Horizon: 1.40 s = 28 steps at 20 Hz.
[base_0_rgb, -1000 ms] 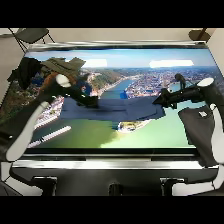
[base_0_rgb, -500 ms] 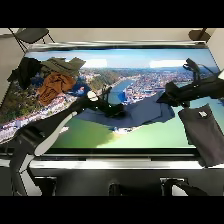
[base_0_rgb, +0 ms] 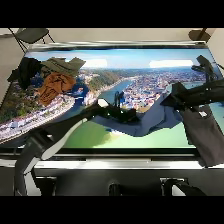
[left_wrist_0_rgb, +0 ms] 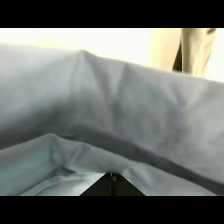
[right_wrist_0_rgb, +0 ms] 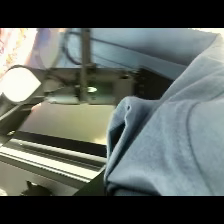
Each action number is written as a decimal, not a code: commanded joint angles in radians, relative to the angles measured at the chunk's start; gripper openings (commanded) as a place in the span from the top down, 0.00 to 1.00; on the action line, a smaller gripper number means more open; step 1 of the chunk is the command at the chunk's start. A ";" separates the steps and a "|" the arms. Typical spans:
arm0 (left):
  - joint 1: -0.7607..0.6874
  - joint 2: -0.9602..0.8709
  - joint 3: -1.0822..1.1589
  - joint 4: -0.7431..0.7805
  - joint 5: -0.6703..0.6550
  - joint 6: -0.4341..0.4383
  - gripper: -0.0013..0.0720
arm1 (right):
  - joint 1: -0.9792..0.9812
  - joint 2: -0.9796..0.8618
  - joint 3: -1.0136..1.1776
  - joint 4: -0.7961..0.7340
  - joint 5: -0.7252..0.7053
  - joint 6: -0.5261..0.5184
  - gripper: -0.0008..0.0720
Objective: Fold the shirts.
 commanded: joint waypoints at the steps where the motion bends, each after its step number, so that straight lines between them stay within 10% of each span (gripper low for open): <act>1: 0.102 0.127 0.001 0.400 -0.084 -0.113 0.95 | 0.001 -0.058 0.001 0.096 -0.077 -0.018 0.93; 6: 0.353 0.483 0.001 0.943 -0.203 -0.163 0.94 | 0.183 -0.221 0.002 0.216 -0.275 -0.056 0.93; 17: 0.567 0.808 0.001 0.943 -0.272 -0.189 0.94 | 0.512 -0.677 0.004 0.642 -0.678 -0.141 0.92; 18: 0.558 0.806 0.000 0.943 -0.271 -0.189 0.94 | 0.520 -0.698 0.004 0.680 -0.705 -0.146 0.70; 19: 0.548 0.801 0.000 0.943 -0.271 -0.188 0.94 | 0.522 -0.713 0.004 0.741 -0.723 -0.176 0.20; 20: 0.542 0.798 0.000 0.943 -0.271 -0.188 0.94 | 0.522 -0.715 0.004 0.799 -0.722 -0.246 0.06; 23: 0.537 0.789 -0.008 0.944 -0.271 -0.188 0.94 | 0.445 -0.677 0.004 0.775 -0.621 -0.312 0.06; 28: 0.541 0.787 -0.039 0.954 -0.268 -0.177 0.94 | 0.152 -0.562 0.002 0.121 -0.313 -0.109 0.07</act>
